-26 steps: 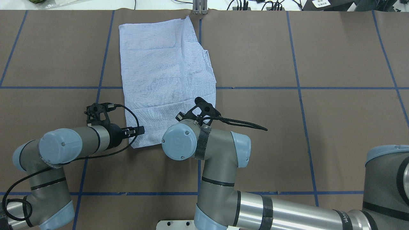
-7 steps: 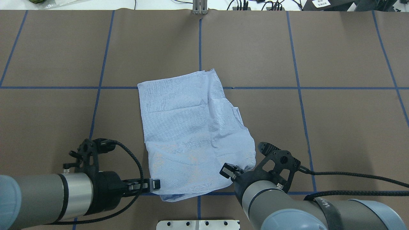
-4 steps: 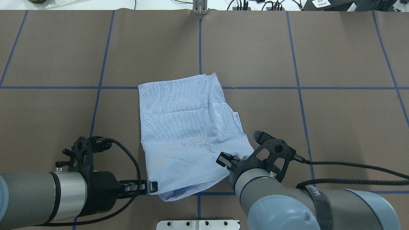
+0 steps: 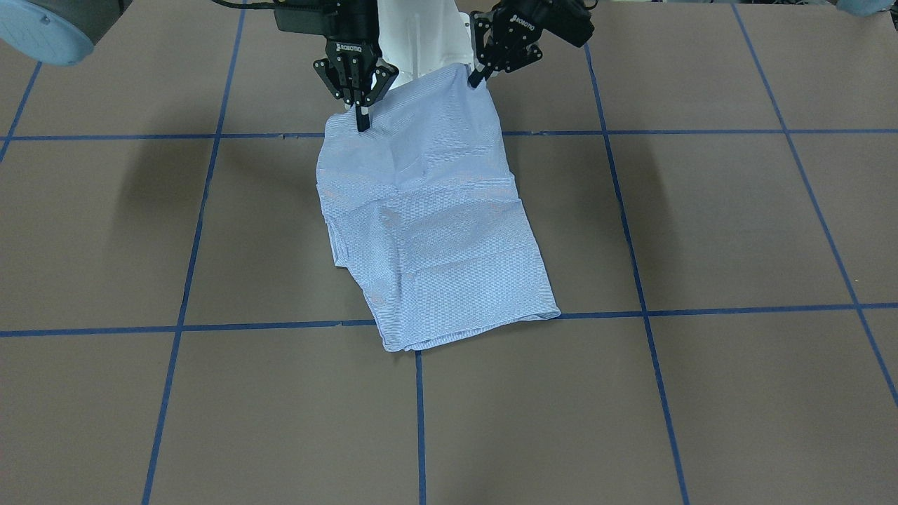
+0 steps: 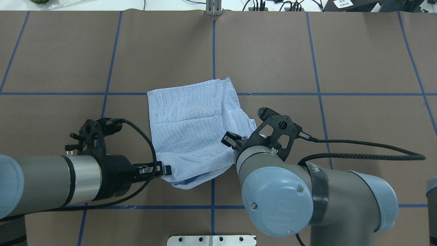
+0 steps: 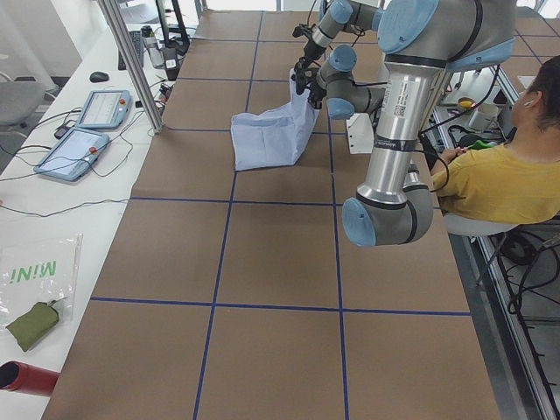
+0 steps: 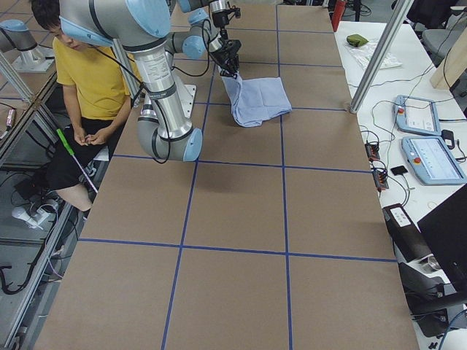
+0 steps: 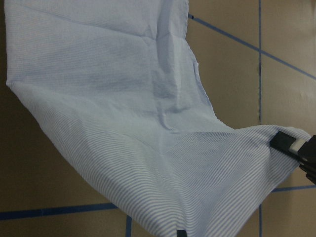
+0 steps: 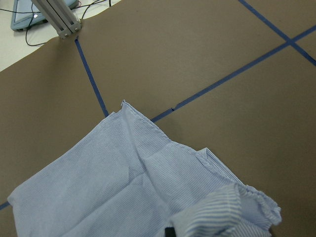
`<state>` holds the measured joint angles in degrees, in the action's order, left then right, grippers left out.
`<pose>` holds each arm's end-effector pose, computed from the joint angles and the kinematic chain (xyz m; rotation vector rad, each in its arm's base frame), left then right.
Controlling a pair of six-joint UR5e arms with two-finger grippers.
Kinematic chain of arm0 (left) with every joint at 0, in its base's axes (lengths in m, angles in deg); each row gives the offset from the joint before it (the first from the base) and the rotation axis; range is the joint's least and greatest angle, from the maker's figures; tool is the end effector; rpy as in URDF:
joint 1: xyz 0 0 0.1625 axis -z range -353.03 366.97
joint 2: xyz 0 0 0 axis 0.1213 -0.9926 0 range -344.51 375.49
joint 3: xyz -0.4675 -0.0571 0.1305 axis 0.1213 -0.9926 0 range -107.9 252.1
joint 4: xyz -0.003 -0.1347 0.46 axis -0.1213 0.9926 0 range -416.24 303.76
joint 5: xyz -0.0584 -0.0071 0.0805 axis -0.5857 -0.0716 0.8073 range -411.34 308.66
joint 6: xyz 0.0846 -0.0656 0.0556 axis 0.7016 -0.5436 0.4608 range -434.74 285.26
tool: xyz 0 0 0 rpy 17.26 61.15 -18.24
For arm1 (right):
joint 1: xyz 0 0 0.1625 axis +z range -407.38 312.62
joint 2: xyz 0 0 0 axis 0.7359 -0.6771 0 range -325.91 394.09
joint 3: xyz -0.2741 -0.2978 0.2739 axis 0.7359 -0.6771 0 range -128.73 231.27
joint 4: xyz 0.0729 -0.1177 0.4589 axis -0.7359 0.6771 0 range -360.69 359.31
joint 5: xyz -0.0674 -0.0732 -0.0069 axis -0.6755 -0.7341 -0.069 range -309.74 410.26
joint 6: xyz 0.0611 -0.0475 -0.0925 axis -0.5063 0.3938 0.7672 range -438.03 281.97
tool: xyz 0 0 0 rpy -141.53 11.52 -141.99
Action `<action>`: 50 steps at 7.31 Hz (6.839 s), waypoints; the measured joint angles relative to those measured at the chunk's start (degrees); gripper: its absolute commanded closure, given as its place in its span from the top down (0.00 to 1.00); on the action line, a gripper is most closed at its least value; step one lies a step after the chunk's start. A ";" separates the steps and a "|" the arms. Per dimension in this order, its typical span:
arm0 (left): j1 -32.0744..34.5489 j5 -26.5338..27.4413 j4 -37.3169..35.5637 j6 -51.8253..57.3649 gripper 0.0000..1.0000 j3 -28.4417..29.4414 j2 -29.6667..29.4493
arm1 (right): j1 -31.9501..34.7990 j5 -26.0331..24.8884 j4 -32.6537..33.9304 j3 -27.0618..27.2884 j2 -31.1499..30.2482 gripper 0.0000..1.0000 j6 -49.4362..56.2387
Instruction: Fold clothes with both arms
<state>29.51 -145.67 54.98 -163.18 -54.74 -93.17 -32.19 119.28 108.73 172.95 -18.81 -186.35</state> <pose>0.4669 -0.3282 0.1766 0.2177 1.3266 -0.2591 -0.5442 -0.3306 0.1207 0.3268 -0.8793 0.7001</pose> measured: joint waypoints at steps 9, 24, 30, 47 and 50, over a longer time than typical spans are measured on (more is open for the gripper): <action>13.85 0.47 2.26 12.83 0.00 26.81 -9.35 | 10.56 3.79 -22.20 -36.31 12.58 0.00 7.85; 18.89 -2.85 10.46 31.90 1.00 33.41 -8.26 | 16.34 15.54 -25.82 -44.94 16.59 1.00 15.03; 18.85 -3.36 10.51 31.73 1.00 32.85 -8.18 | 6.35 11.26 -18.59 -25.04 1.71 1.00 12.11; 14.35 4.13 17.44 11.24 0.58 46.86 -15.62 | 17.20 18.98 -19.41 -21.00 -0.03 1.00 24.80; 14.48 4.72 17.84 11.23 0.00 48.75 -16.82 | 17.16 18.96 -19.61 -21.07 -0.02 1.00 24.74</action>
<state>43.99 -140.95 72.82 -151.95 -5.99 -109.99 -15.03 138.24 89.12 151.88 -18.84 -161.61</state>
